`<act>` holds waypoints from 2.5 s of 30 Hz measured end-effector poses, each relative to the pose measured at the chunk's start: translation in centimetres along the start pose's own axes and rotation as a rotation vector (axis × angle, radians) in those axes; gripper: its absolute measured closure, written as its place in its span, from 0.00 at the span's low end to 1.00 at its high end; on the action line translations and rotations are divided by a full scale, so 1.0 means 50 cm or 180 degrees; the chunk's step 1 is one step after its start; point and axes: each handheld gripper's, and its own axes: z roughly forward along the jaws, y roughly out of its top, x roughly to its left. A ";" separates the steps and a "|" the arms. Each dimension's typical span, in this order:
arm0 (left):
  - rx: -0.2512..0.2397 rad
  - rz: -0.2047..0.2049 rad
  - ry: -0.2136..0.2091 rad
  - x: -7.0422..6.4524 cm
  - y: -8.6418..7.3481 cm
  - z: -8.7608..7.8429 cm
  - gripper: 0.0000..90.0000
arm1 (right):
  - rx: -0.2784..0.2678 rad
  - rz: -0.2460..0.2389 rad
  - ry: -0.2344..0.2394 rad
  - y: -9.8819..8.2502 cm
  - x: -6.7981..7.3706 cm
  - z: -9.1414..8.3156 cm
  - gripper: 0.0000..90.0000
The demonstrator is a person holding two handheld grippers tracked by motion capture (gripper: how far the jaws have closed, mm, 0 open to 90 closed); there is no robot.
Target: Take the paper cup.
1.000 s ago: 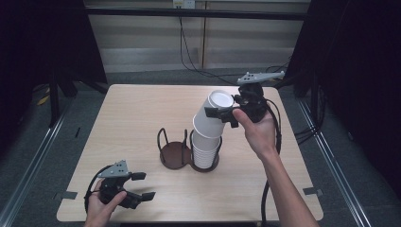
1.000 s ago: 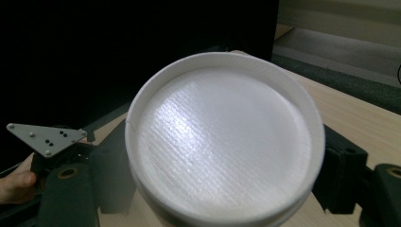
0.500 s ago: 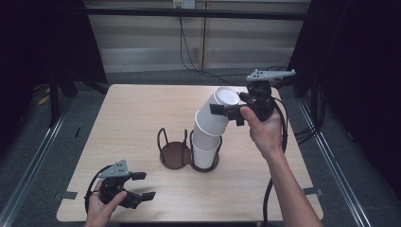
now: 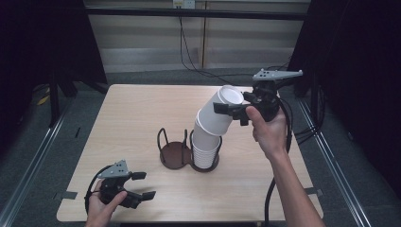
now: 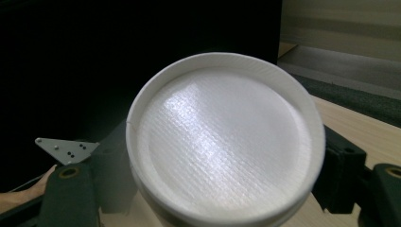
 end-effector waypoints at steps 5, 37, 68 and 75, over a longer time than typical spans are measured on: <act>-0.0075 -0.0154 -0.0005 0.000 0.000 0.002 0.19 | -0.0071 -0.0005 0.0072 -0.001 0.003 -0.015 0.27; -0.0277 0.0178 -0.0047 -0.039 0.091 0.031 0.19 | -0.0126 0.0048 0.0049 -0.071 0.014 -0.096 0.27; -0.0471 0.0440 -0.0383 -0.090 0.186 0.072 0.18 | 0.0013 0.0111 0.0460 -0.186 0.063 -0.040 0.27; -0.0491 0.0470 -0.0442 -0.098 0.198 0.080 0.18 | 0.0071 0.0094 0.0538 -0.198 0.068 -0.020 0.27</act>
